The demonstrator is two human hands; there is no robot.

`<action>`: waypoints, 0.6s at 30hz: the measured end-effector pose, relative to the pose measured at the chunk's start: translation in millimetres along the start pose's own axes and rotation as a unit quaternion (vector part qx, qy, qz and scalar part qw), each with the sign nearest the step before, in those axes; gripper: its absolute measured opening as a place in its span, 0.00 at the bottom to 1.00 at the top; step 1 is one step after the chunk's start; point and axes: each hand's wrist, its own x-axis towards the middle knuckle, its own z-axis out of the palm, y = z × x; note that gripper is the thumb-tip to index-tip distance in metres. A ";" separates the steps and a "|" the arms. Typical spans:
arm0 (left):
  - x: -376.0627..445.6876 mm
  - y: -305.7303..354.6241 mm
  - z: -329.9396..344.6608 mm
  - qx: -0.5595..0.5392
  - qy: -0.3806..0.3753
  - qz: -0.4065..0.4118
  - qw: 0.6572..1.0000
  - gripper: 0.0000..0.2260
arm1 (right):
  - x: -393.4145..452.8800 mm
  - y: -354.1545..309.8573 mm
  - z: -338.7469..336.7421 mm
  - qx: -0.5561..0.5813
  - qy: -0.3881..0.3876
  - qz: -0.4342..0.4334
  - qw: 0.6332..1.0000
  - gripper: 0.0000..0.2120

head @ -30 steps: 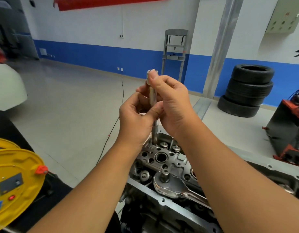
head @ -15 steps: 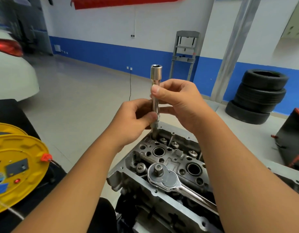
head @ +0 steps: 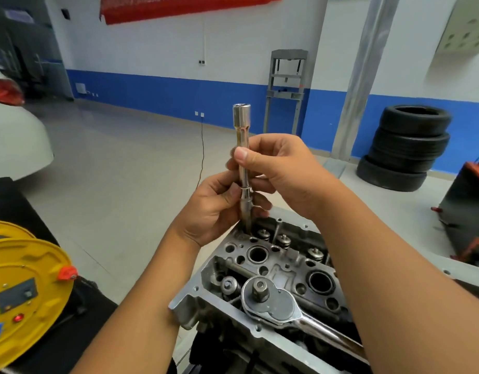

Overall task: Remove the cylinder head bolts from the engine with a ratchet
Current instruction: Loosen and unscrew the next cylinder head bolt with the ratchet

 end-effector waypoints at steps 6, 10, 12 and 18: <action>7.2 -20.8 -13.4 0.049 0.083 0.050 0.994 0.19 | 4.1 18.4 4.9 0.036 0.024 -0.014 0.999 0.07; 9.8 -16.1 -11.5 0.041 0.076 0.028 0.996 0.19 | 3.9 20.6 5.8 0.041 0.053 -0.025 0.997 0.17; 6.9 -10.1 -8.7 0.048 0.054 0.011 0.997 0.16 | 2.4 18.9 5.7 0.022 0.050 -0.021 0.998 0.14; -11.1 20.1 -2.8 0.141 0.050 -0.030 0.988 0.11 | -1.0 11.9 8.7 -0.013 -0.022 -0.010 1.000 0.13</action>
